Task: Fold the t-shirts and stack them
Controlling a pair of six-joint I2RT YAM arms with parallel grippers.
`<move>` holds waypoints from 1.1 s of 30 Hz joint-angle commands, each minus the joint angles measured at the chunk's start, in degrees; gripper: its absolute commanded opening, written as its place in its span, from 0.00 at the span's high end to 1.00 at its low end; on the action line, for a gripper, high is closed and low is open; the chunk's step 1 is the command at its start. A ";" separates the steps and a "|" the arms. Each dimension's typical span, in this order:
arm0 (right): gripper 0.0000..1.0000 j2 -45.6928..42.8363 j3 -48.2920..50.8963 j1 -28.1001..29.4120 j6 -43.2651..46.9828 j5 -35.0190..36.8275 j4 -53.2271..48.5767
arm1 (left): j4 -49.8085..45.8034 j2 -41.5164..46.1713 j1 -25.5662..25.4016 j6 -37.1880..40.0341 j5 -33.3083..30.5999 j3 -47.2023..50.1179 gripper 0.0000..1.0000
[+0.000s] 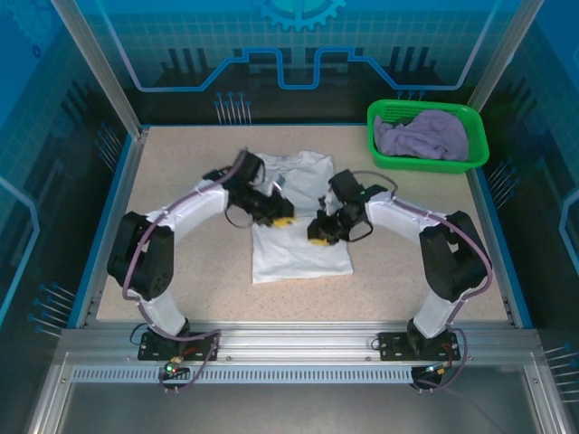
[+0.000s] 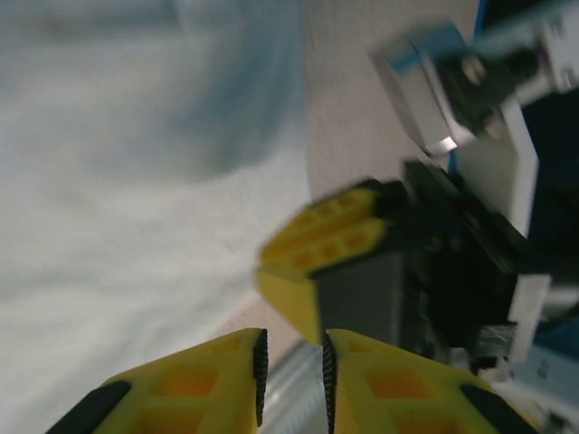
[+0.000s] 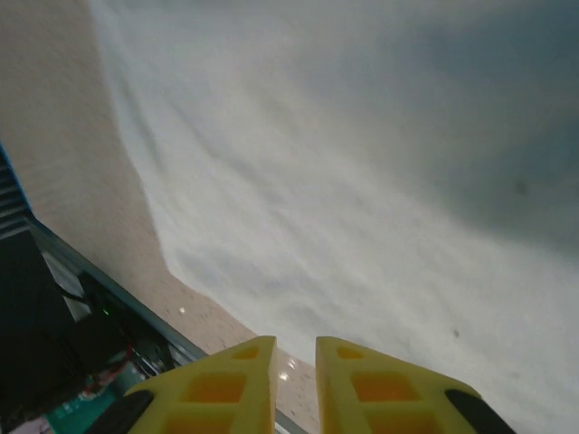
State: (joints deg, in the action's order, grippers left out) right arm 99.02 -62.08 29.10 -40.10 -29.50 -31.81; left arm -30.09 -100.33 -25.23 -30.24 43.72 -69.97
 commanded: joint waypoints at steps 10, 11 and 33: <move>0.85 7.13 5.34 2.45 2.65 -2.46 -4.47 | -5.31 -6.59 -6.28 3.77 -7.34 13.69 0.80; 0.85 7.12 5.43 2.45 3.86 -0.89 -5.80 | -7.05 -6.11 -6.32 4.60 -11.13 14.32 0.82; 0.54 -17.40 21.12 -9.70 4.39 -3.95 1.45 | -18.76 17.67 2.53 -2.45 -28.43 20.09 0.41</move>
State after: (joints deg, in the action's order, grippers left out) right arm 86.19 -43.31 24.51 -34.04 -31.14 -28.71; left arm -47.46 -85.69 -25.26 -30.65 10.83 -52.60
